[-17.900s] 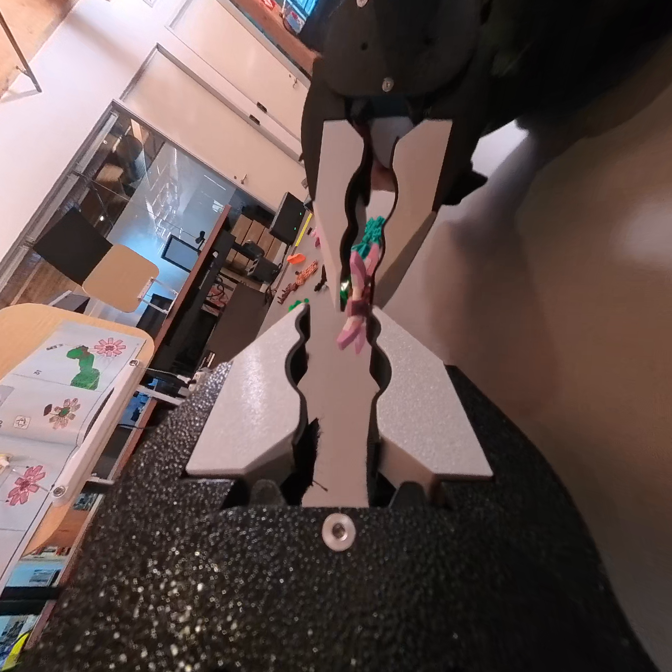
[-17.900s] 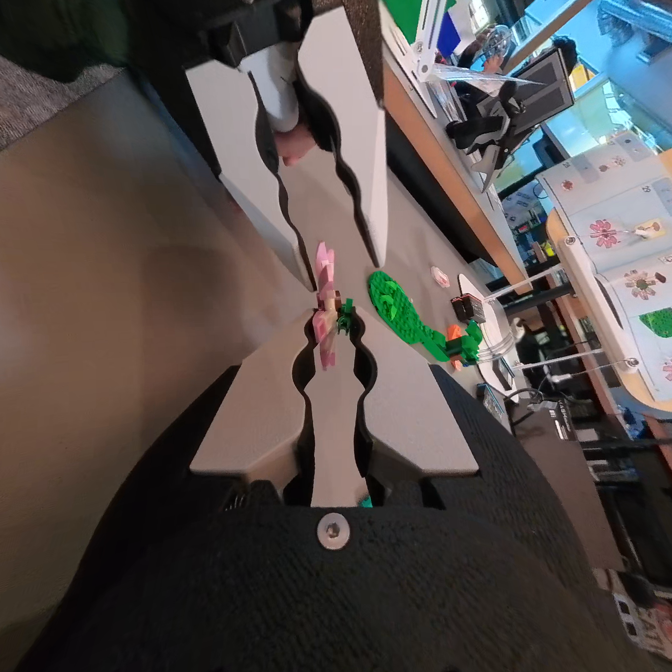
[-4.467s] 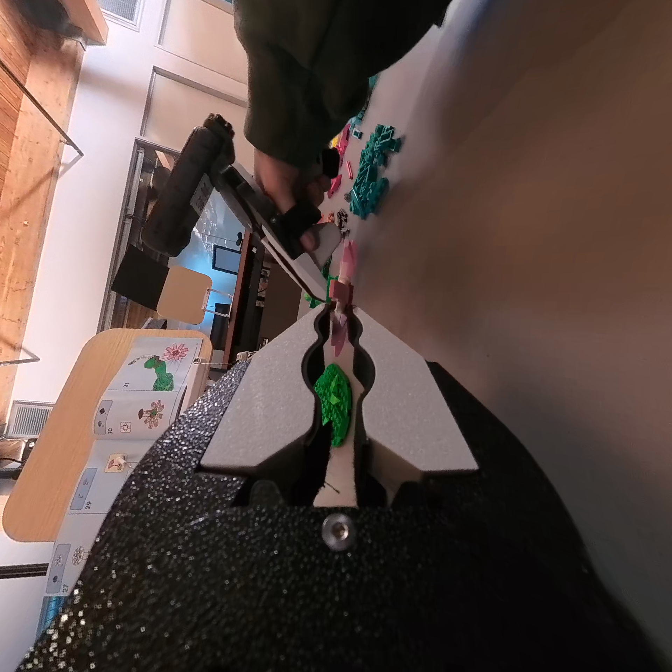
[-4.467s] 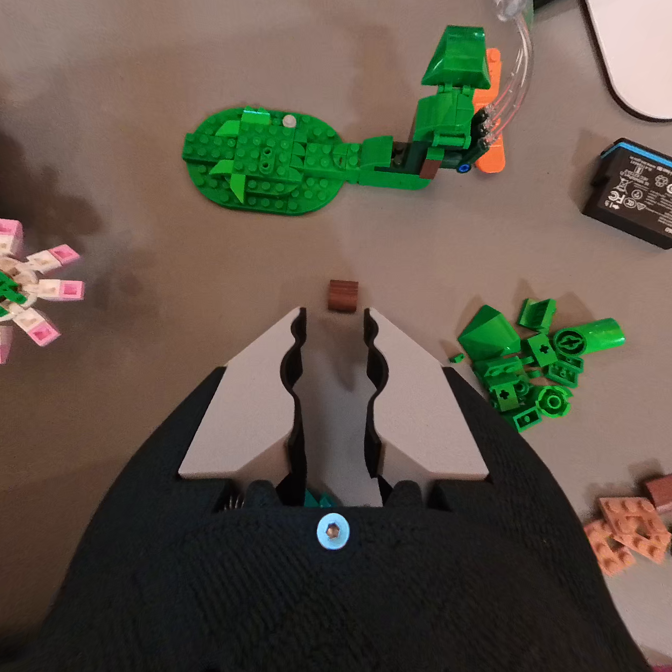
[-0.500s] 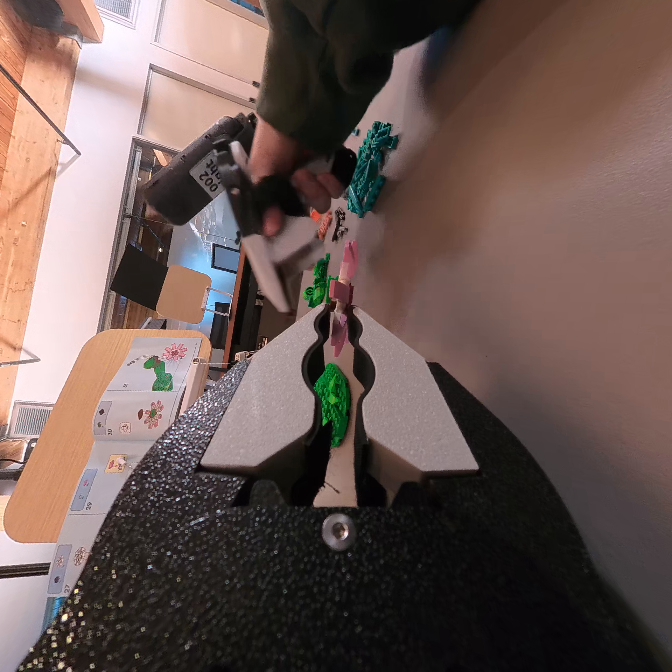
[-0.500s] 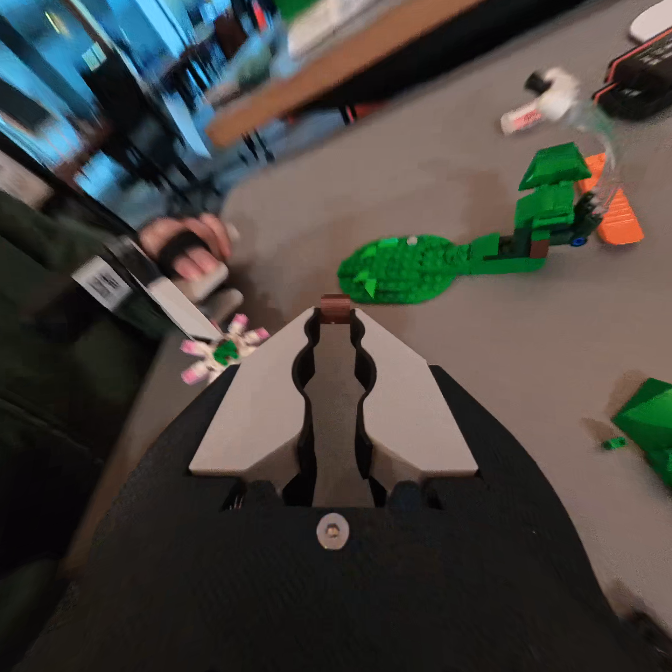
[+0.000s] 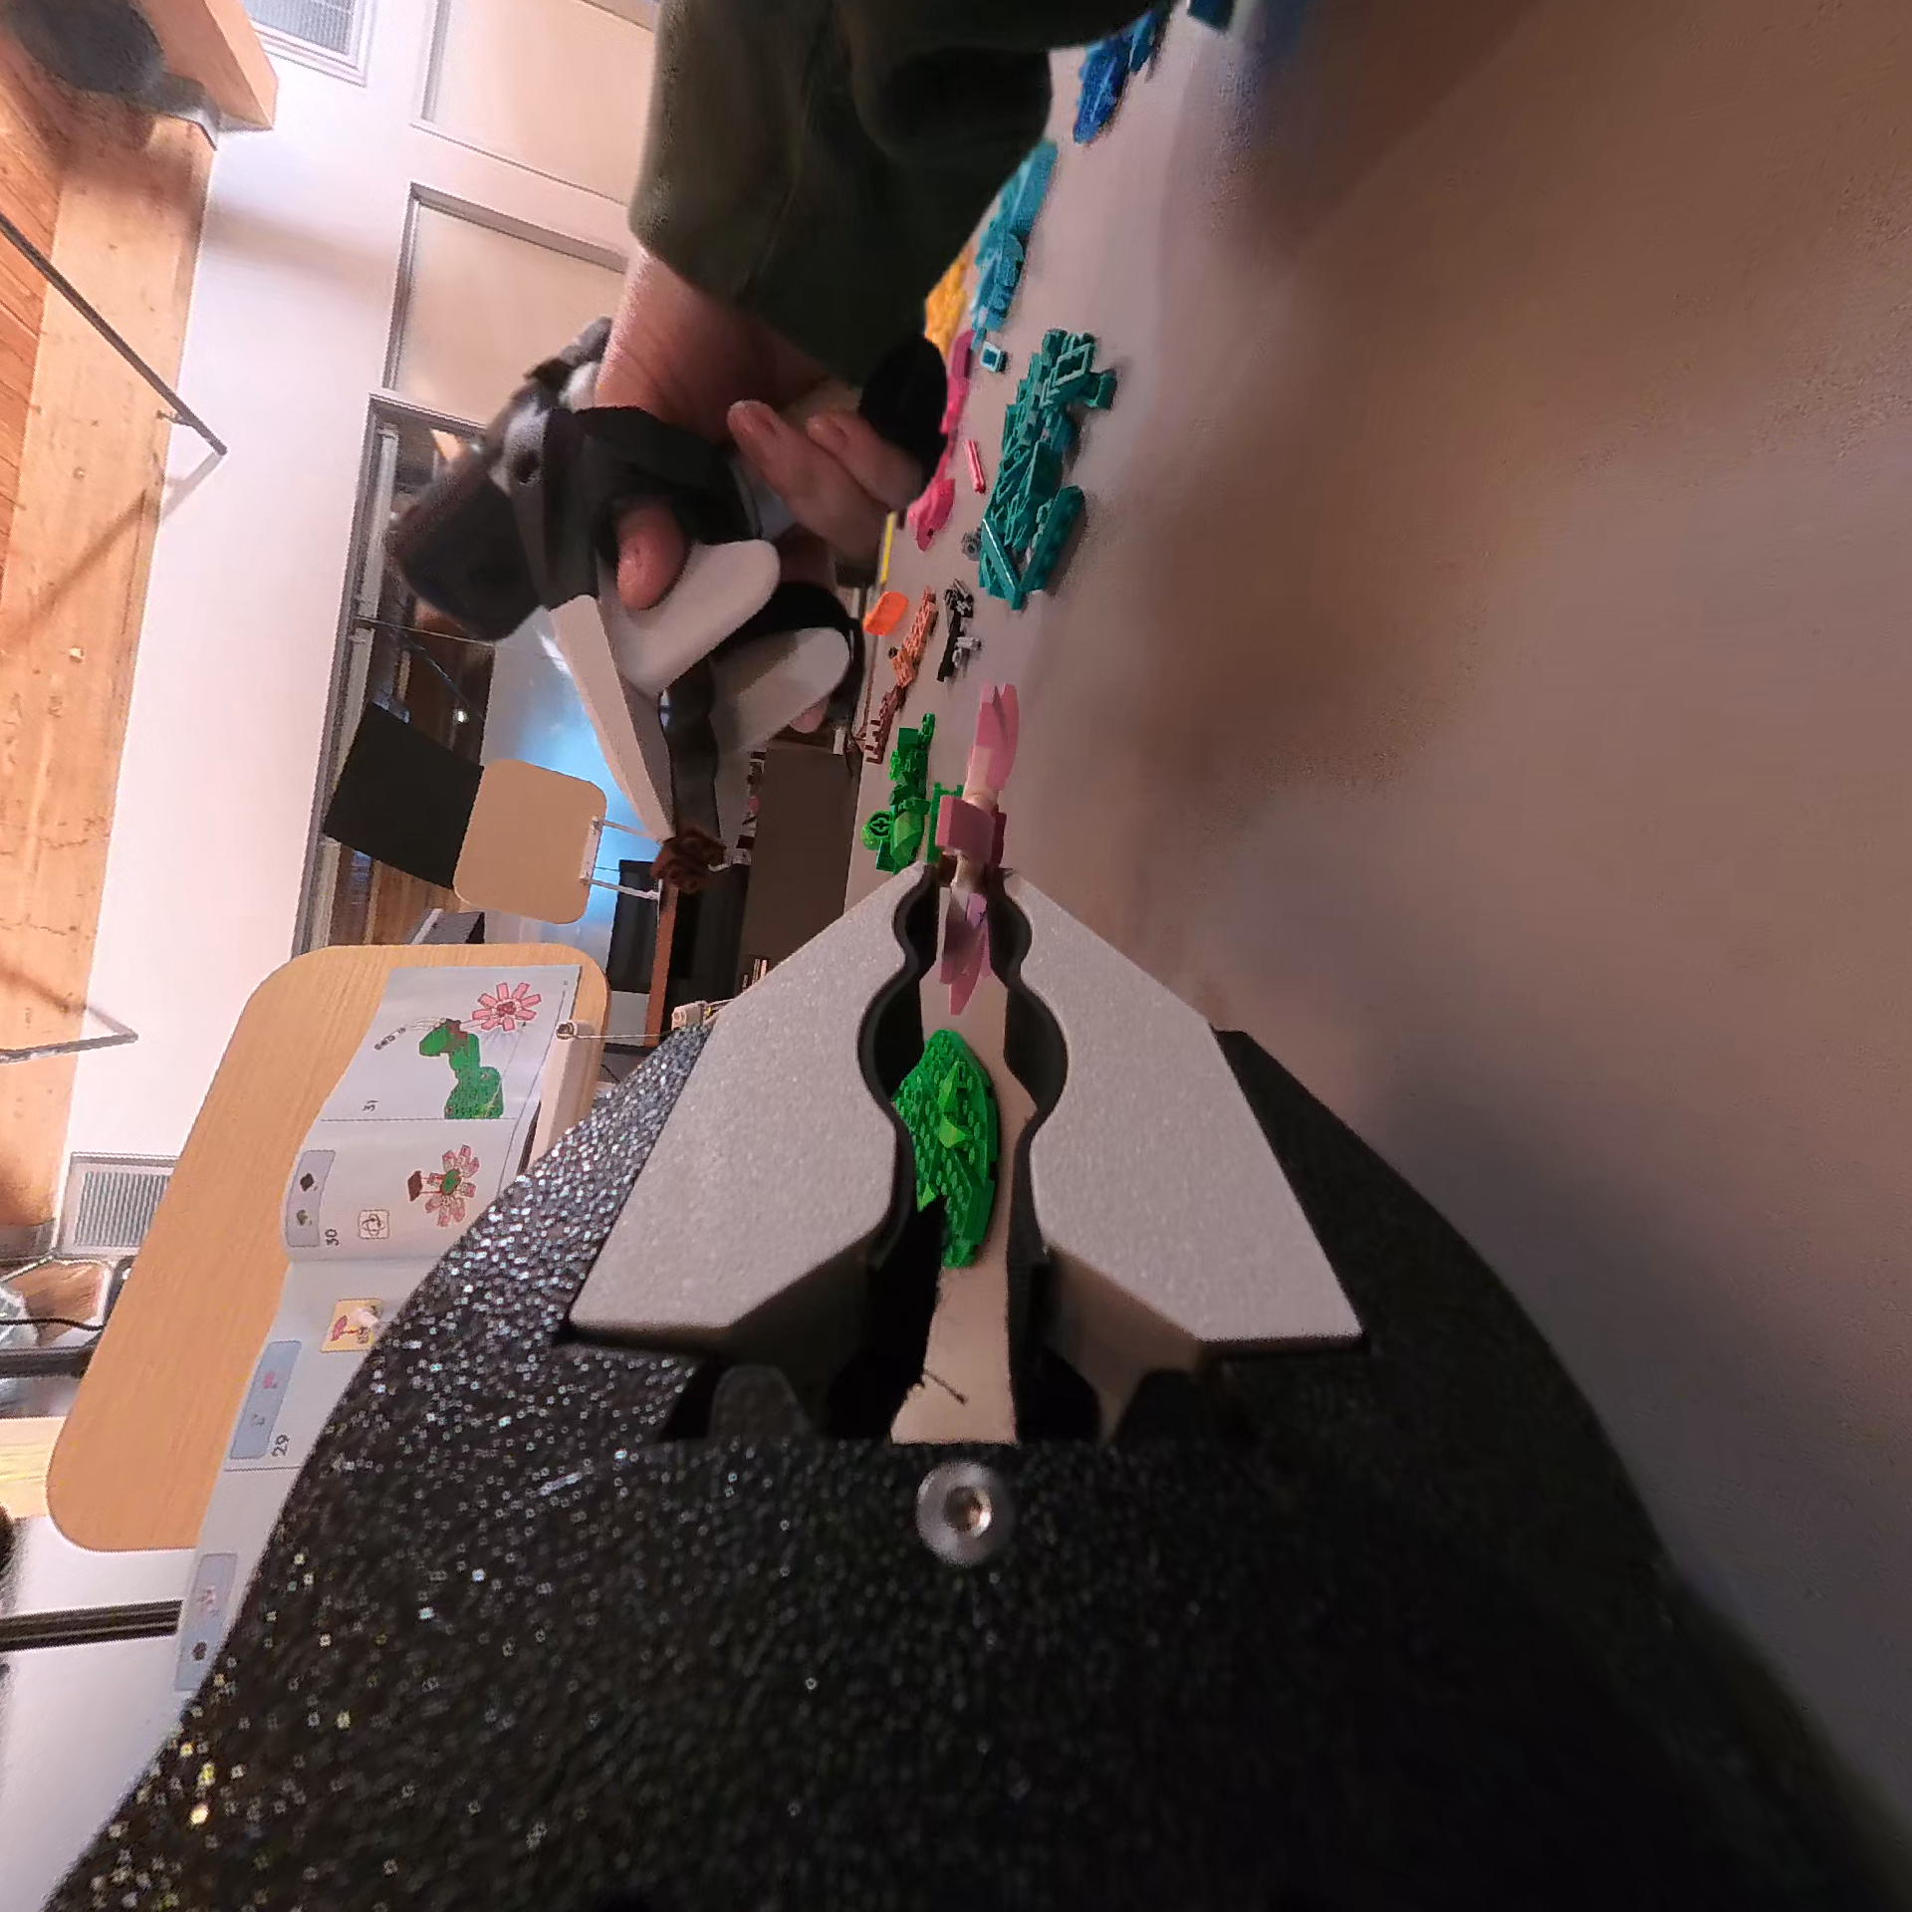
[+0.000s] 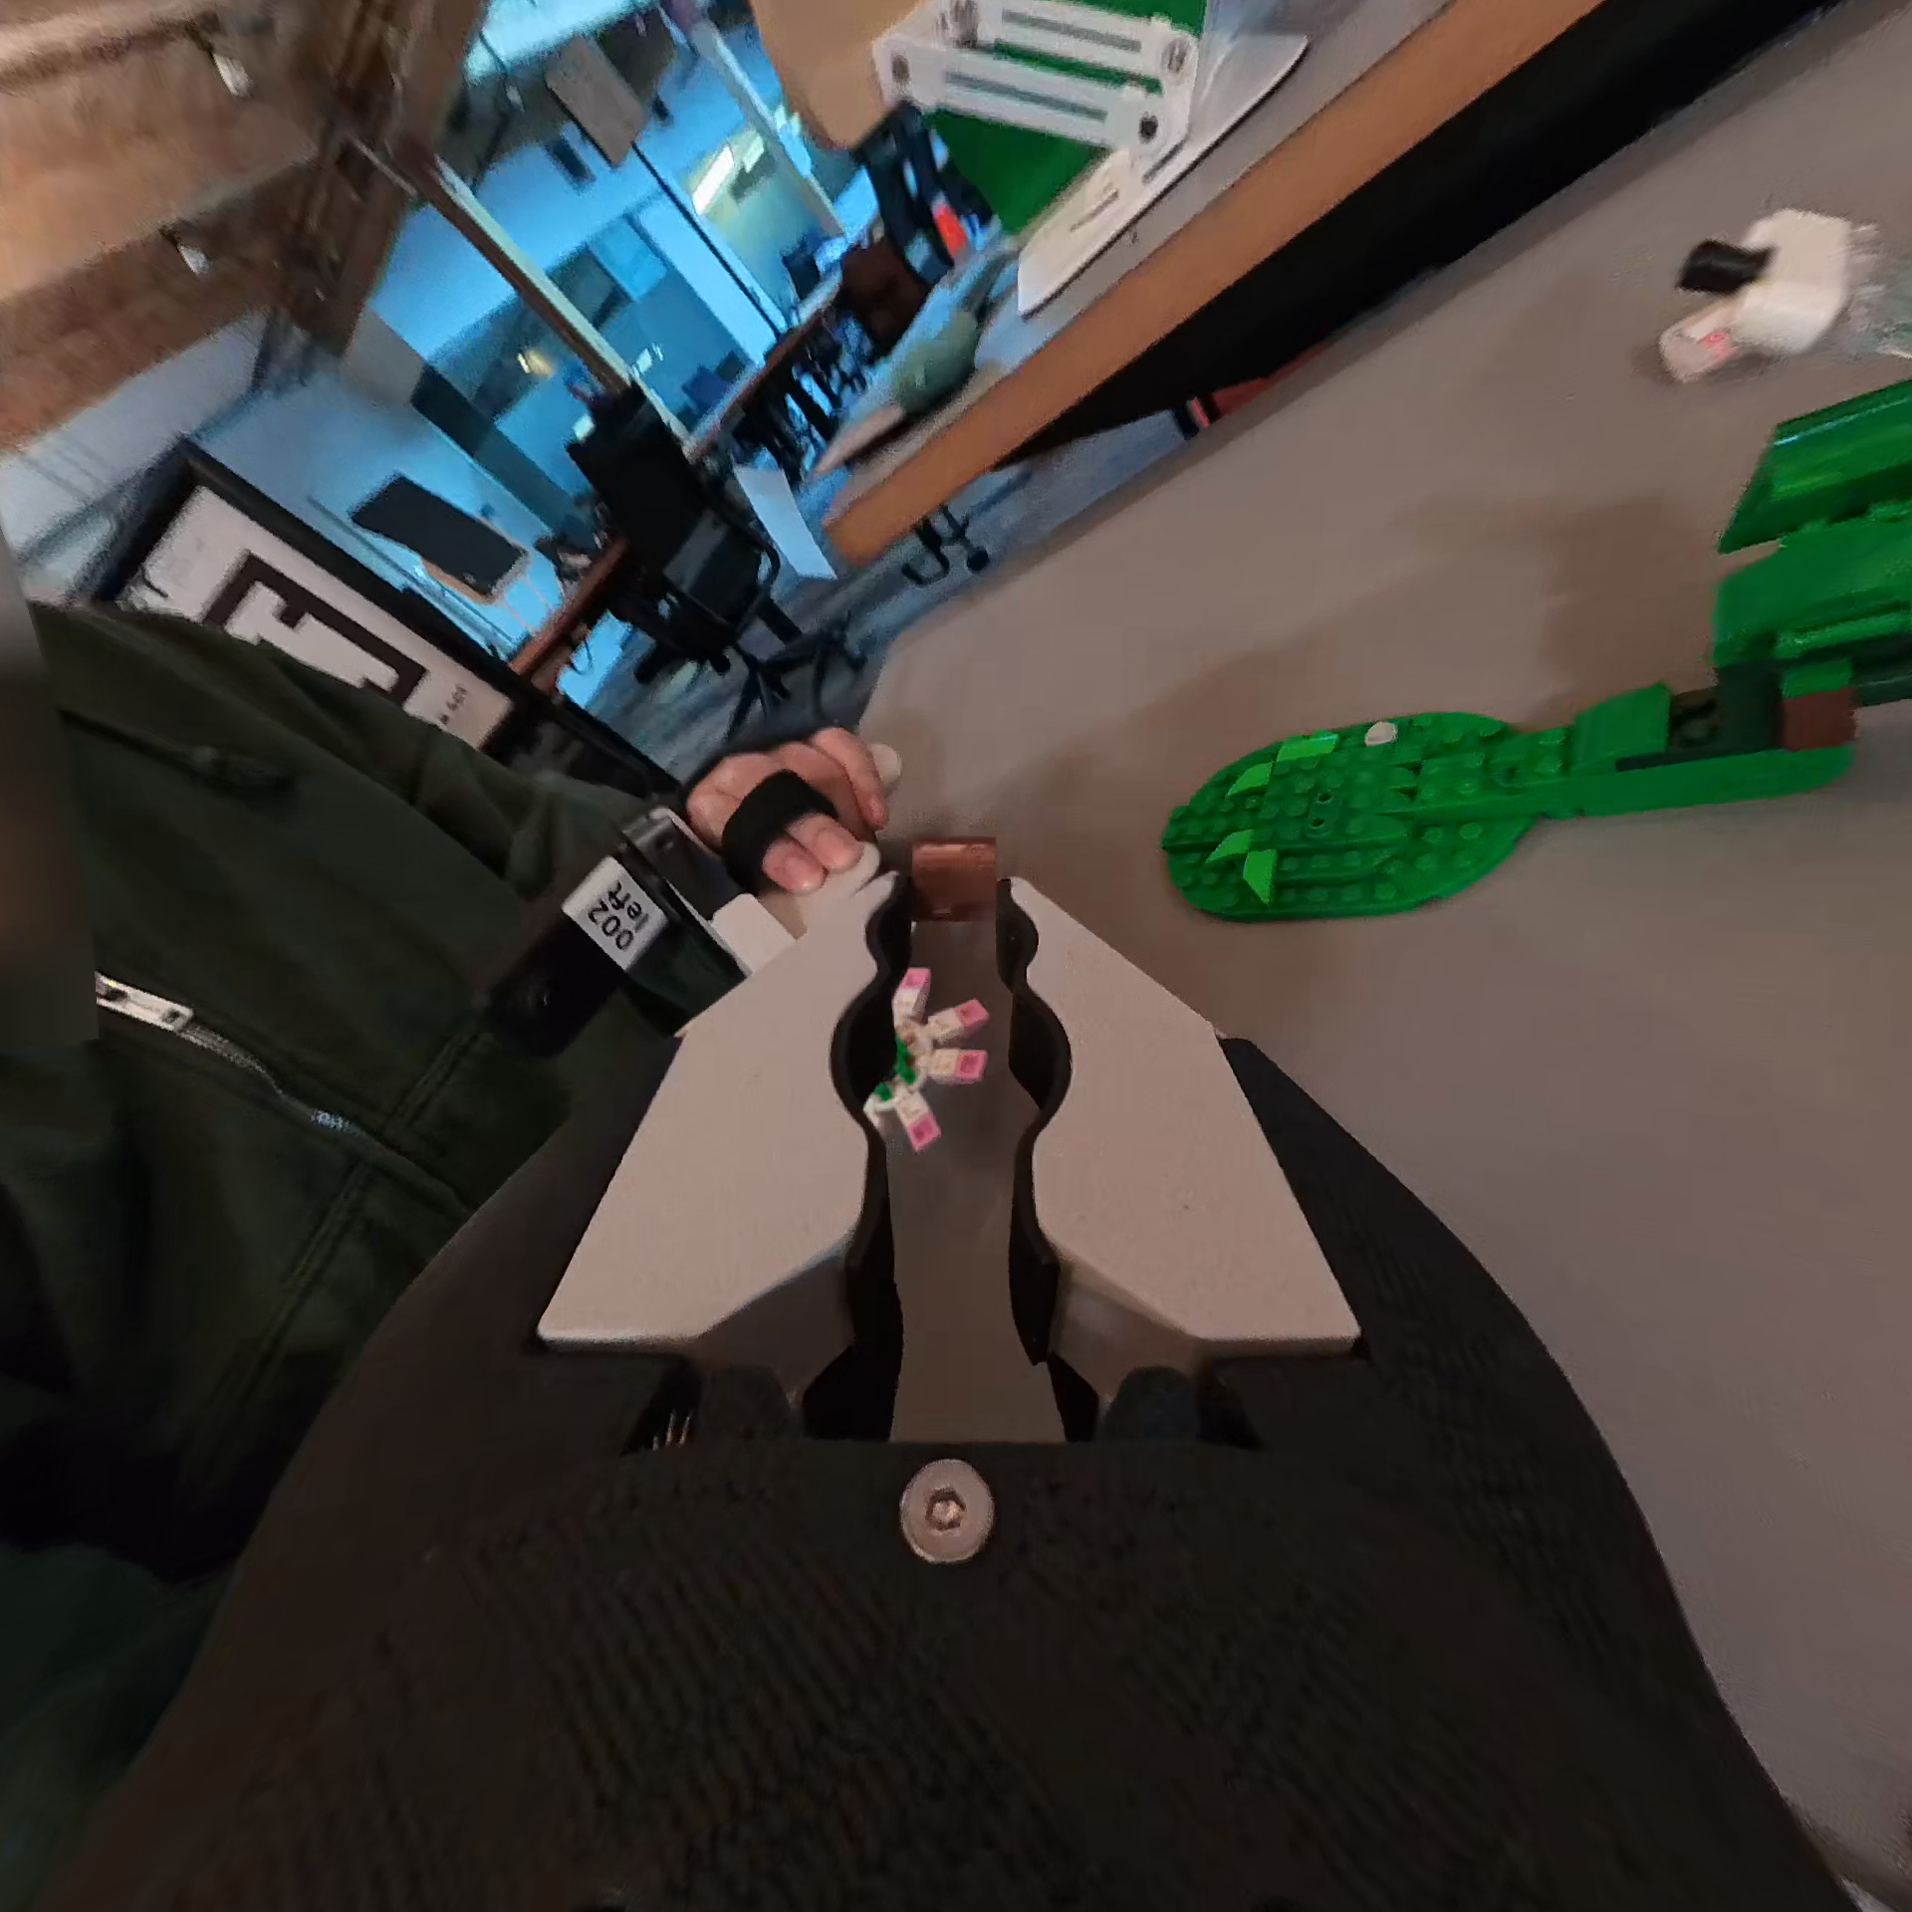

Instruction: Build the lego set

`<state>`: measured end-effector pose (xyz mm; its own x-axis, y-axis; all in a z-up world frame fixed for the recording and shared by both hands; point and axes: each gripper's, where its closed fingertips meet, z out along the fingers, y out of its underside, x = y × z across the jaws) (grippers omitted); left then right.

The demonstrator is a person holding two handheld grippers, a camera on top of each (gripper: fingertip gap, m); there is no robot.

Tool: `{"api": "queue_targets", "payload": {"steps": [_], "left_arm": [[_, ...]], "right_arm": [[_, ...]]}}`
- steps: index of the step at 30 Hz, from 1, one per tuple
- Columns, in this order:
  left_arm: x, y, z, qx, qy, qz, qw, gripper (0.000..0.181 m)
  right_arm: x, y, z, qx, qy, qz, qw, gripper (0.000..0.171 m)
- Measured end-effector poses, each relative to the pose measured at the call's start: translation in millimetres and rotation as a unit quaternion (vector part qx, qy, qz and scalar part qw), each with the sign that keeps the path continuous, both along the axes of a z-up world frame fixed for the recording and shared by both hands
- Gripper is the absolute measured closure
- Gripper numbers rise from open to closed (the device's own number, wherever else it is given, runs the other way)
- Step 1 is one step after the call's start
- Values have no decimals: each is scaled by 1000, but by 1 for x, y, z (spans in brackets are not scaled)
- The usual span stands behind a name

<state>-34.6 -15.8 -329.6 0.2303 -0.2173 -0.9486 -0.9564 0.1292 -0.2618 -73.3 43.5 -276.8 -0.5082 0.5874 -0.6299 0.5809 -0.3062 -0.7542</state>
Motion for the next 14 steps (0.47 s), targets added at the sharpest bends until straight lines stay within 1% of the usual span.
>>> {"api": "queue_targets", "payload": {"steps": [1,5,9,11,14], "left_arm": [[0,0,0,0,1,0,1000,176],[0,1,-2,-2,3,0,1000,176],[3,0,-2,-5,-3,-11,1000,176],[5,-1,0,-3,-14,-16,1000,176],[10,-5,4,-3,-38,-37,999,176]], "right_arm": [[2,-4,-1,18,-2,8,1000,157],[13,-23,-5,96,-8,55,994,157],[25,-41,-20,183,-15,112,977,157],[30,-48,-25,193,-20,139,971,157],[35,-56,-25,173,-28,161,971,157]]}}
